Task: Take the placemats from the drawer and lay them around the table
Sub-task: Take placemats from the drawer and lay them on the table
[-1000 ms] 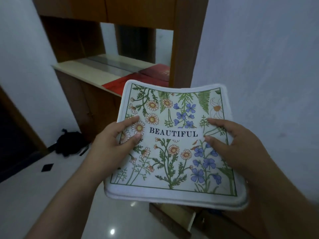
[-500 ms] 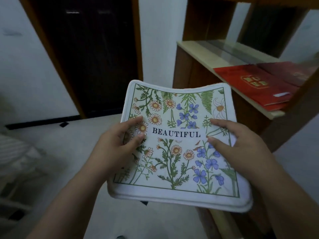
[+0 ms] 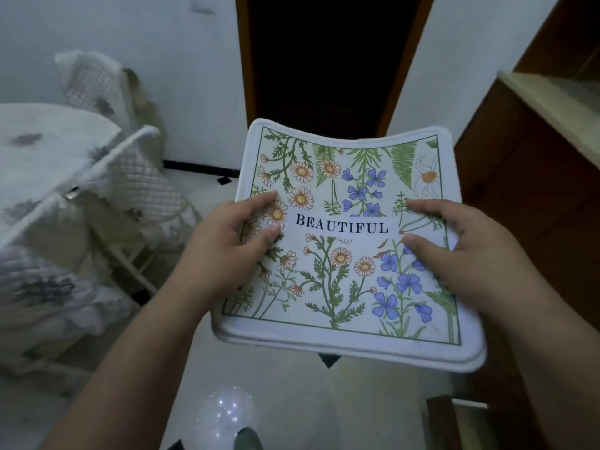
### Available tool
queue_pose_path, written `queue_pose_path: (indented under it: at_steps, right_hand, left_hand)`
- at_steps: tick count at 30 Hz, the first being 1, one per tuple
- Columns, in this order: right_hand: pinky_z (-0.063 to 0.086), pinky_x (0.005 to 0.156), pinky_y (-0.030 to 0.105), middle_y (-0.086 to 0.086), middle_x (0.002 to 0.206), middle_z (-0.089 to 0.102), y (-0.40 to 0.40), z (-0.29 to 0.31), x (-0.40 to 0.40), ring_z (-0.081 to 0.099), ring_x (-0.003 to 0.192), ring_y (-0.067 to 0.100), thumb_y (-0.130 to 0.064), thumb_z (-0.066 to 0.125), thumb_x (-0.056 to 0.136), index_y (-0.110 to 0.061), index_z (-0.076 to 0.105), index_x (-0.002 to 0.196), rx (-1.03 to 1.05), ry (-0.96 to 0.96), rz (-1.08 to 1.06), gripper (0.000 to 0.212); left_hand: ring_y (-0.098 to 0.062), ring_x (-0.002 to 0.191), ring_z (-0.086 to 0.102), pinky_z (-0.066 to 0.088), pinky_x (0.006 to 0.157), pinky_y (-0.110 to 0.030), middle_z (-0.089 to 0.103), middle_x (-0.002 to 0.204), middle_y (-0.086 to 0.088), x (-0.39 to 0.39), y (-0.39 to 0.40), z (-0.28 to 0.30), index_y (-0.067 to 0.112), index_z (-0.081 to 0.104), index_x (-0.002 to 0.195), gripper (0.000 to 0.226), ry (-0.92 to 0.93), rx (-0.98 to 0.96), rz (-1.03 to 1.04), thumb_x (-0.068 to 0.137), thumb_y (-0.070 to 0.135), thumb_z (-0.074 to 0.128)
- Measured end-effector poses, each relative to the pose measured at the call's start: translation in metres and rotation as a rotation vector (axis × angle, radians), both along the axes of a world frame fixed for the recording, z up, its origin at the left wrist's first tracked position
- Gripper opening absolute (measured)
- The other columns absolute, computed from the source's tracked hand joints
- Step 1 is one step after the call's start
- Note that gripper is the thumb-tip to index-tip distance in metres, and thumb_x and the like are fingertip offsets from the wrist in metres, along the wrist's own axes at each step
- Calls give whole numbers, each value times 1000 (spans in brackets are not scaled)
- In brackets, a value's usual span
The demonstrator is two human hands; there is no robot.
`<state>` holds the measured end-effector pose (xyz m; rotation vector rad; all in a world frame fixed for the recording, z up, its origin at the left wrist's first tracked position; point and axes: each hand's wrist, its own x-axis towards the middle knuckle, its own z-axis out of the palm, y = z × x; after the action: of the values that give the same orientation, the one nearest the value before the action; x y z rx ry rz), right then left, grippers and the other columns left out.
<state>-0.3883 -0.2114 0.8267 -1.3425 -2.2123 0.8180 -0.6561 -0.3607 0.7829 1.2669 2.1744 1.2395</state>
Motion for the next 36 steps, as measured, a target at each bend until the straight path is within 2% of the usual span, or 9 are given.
queue_pose_path:
  at_steps: [3,9,14,17,19,22,26,31,36]
  right_hand:
    - [54,96,37,-12,129,59,-6,0,-54,64,106,10,-42,75,85,-51,60,125,10,-22,49,44]
    - [52,98,37,-12,130,58,-20,-4,-153,63,109,11,-42,76,84,-51,61,125,10,-6,133,44]
    - [55,96,42,-14,127,61,-27,-5,-226,66,106,14,-45,75,83,-56,58,124,-24,-10,253,45]
    - [55,96,42,-13,128,60,-29,-7,-269,65,107,14,-44,75,84,-54,58,125,3,-8,322,45]
    - [54,97,42,-13,129,60,-30,-11,-298,64,109,13,-43,75,84,-52,59,125,15,0,377,45]
    - [52,99,41,-15,129,59,-30,-20,-338,62,112,10,-43,75,84,-52,59,126,9,-3,462,46]
    - [52,101,41,-13,129,59,-22,-28,-391,62,113,12,-43,76,83,-52,60,125,-24,9,584,45]
    - [51,101,38,-15,126,59,-1,-31,-454,62,111,11,-41,76,84,-49,63,124,-43,32,724,42]
    - [50,102,38,-15,127,59,30,-20,-524,61,112,10,-39,76,85,-46,64,125,-36,42,865,42]
  left_hand:
    - [-3,119,58,48,107,-35,60,130,15,-45,-20,-2,54,56,136,50,-16,7,59,91,40,72]
    - [-1,115,57,42,98,-22,54,115,30,-123,-59,-4,55,56,135,50,-3,11,171,90,39,73]
    - [-3,117,60,51,104,-39,57,123,27,-174,-95,-7,60,56,131,50,-45,41,271,90,39,74]
    - [-2,117,59,51,104,-40,56,128,25,-196,-113,-9,60,54,133,50,-75,46,344,91,40,72]
    - [5,116,56,51,101,-29,55,132,24,-209,-125,-11,57,55,134,50,-66,49,398,91,39,72]
    - [18,107,51,46,80,-1,54,136,22,-225,-140,-14,54,57,134,48,-70,46,484,92,36,71]
    - [3,121,54,45,106,-28,55,129,25,-245,-148,-15,53,60,132,46,-76,46,616,91,35,73]
    - [0,119,54,40,102,-22,53,117,33,-271,-141,-13,54,60,131,45,-15,-9,762,91,37,72]
    - [-1,120,53,39,105,-25,55,121,23,-301,-116,-3,54,58,133,46,4,-21,916,91,38,71]
